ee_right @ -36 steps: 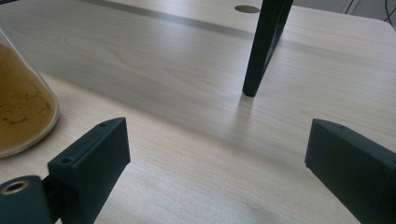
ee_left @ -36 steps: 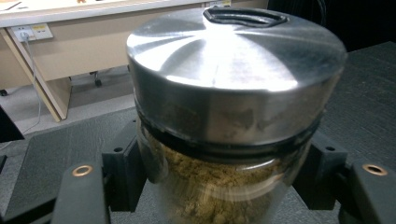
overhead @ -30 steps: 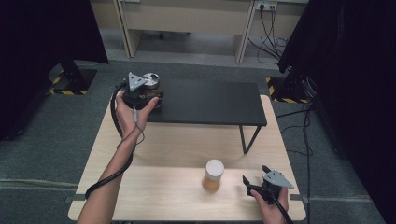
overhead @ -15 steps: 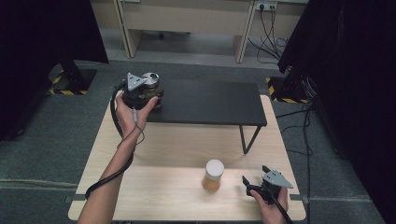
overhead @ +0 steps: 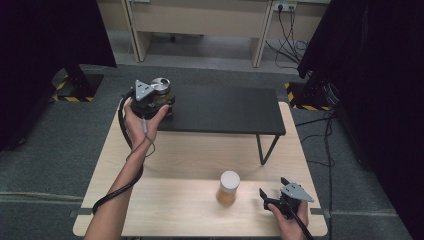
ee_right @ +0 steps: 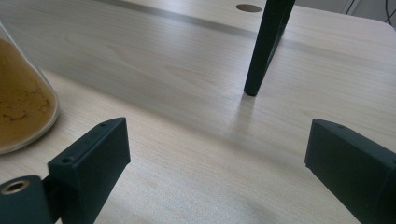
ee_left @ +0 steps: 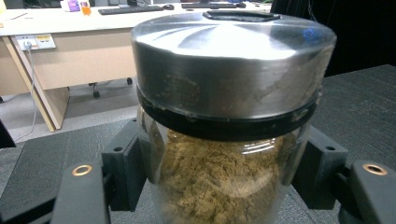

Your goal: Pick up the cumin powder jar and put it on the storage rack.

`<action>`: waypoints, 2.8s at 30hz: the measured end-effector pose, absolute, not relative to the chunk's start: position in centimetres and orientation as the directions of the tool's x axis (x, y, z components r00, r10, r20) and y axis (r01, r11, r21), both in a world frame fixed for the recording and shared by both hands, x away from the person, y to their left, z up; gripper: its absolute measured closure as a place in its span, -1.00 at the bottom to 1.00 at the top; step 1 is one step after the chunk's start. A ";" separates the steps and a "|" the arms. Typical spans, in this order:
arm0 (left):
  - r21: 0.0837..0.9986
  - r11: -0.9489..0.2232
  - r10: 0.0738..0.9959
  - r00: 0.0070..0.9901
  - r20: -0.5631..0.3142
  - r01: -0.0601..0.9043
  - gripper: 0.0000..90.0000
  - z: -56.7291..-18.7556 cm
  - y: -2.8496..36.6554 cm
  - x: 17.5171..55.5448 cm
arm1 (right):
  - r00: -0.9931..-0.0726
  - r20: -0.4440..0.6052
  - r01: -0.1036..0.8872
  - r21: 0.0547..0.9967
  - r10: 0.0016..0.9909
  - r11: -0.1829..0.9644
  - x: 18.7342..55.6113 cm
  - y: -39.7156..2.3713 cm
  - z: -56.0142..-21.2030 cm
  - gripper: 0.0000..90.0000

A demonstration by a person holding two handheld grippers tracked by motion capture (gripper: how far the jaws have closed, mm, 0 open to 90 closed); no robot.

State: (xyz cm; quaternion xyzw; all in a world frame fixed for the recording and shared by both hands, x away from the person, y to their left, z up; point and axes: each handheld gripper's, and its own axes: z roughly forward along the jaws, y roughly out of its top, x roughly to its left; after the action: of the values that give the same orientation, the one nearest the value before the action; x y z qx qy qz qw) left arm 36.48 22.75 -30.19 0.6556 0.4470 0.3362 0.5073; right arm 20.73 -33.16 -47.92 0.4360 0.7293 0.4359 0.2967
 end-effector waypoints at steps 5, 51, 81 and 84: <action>0.966 -0.085 0.926 0.376 -0.013 0.242 -0.34 -30.3 22.8 36.5 | -0.444 -0.052 0.376 0.895 0.895 0.239 20.7 -33.2 -47.9 -0.85; 0.995 -0.097 0.924 0.374 0.082 0.021 -0.92 -35.4 24.0 25.6 | -0.441 -0.053 0.370 0.899 0.896 0.235 20.6 -33.2 -48.0 -0.85; 0.993 -0.100 0.912 0.404 0.068 0.060 -0.92 -44.6 24.7 20.4 | -0.440 -0.059 0.373 0.895 0.896 0.242 20.6 -33.0 -48.0 -0.85; 0.991 -0.104 0.911 0.407 0.062 0.082 -0.91 -45.9 24.6 20.2 | -0.440 -0.057 0.375 0.895 0.896 0.241 20.6 -33.0 -47.9 -0.85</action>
State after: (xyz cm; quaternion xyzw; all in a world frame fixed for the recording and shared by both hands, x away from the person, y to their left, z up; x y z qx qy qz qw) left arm 20.20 24.64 -45.88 0.6381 0.3893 0.3807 0.5443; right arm 20.62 -33.04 -47.94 0.4362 0.7285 0.4349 0.2999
